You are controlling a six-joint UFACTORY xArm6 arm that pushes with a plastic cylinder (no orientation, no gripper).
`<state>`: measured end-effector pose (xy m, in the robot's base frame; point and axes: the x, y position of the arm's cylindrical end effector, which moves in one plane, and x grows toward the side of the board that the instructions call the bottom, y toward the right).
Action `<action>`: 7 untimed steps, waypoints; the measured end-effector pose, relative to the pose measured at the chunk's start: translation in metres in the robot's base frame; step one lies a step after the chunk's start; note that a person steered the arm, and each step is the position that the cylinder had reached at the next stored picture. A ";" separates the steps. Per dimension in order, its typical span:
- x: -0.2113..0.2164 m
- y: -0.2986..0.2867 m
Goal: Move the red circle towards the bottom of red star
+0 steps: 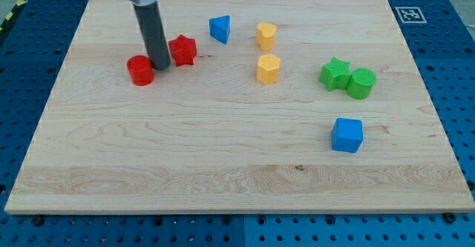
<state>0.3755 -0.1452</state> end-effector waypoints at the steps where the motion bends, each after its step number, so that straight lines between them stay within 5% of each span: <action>1: -0.001 -0.003; 7: -0.001 0.050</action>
<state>0.3749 -0.0956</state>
